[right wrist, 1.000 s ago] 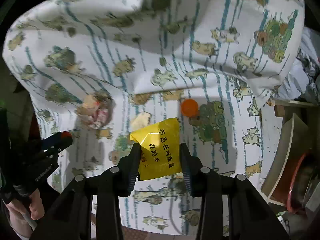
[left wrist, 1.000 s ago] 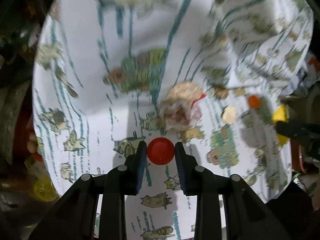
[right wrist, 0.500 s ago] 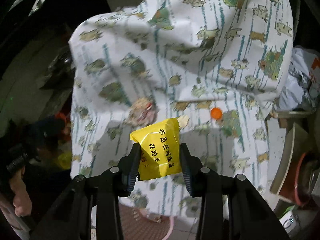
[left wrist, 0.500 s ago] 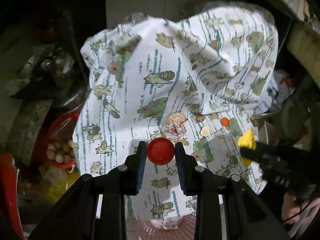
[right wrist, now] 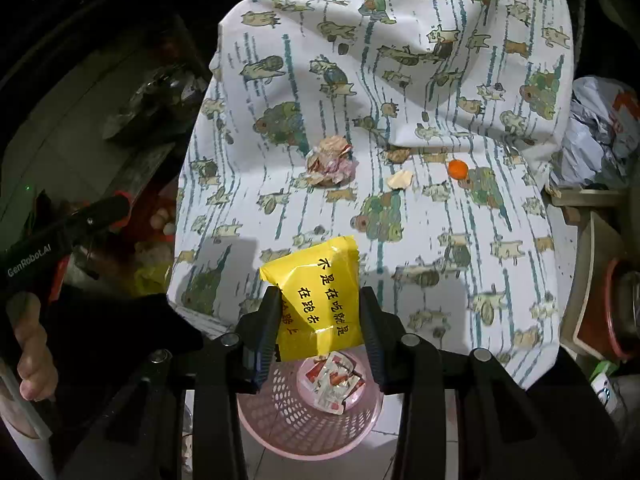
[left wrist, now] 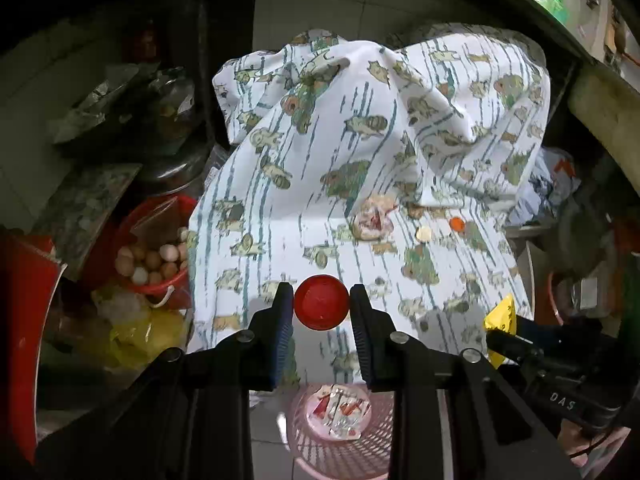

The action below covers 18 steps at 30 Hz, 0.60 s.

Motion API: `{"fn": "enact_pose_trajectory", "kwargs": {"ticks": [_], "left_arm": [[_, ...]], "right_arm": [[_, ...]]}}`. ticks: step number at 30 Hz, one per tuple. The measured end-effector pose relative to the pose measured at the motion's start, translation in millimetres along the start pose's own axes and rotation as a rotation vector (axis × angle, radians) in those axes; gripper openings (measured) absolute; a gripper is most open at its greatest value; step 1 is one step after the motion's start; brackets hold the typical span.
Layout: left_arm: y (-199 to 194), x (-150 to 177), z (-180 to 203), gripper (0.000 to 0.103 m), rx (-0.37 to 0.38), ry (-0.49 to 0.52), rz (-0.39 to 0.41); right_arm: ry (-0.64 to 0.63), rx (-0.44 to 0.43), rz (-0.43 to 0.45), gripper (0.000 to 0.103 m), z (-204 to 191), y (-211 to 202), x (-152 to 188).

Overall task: Collect trash
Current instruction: 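Drop the yellow packet and red cap into the pink basket with both tools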

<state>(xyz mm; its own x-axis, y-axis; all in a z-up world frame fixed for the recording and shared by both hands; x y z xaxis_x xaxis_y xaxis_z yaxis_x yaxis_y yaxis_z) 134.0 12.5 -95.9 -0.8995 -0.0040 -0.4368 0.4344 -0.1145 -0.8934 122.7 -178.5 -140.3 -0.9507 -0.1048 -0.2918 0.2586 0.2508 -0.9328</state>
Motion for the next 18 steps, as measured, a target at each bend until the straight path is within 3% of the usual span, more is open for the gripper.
{"fn": "enact_pose_trajectory", "kwargs": {"ticks": [7,13,18], "left_arm": [[25,51,5,0.028,0.043,-0.003,-0.14],[41,64,10,0.028,0.032,0.017,-0.192],[65,79,6,0.028,0.056,-0.008,-0.28]], "right_arm": [[-0.011,-0.019,-0.03,0.041,-18,5,34],[-0.025,-0.047,-0.166,0.041,-28,40,69],[-0.022,-0.049,-0.279,0.041,-27,77,94]]}}
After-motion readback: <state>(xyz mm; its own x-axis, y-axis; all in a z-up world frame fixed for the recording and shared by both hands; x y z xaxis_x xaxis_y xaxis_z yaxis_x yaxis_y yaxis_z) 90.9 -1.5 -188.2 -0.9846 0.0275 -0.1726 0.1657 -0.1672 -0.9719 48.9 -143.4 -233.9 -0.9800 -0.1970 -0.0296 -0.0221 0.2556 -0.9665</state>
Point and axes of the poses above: each gripper's, at about its wrist camera, not at the fingertips, and y roughly the way its jaws point, z to its right, x to its underside, the point moved 10 cm from there along y, roughly the way its jaws point, and after that the axes turned 11 degrees about -z, right-handed, at the moved point
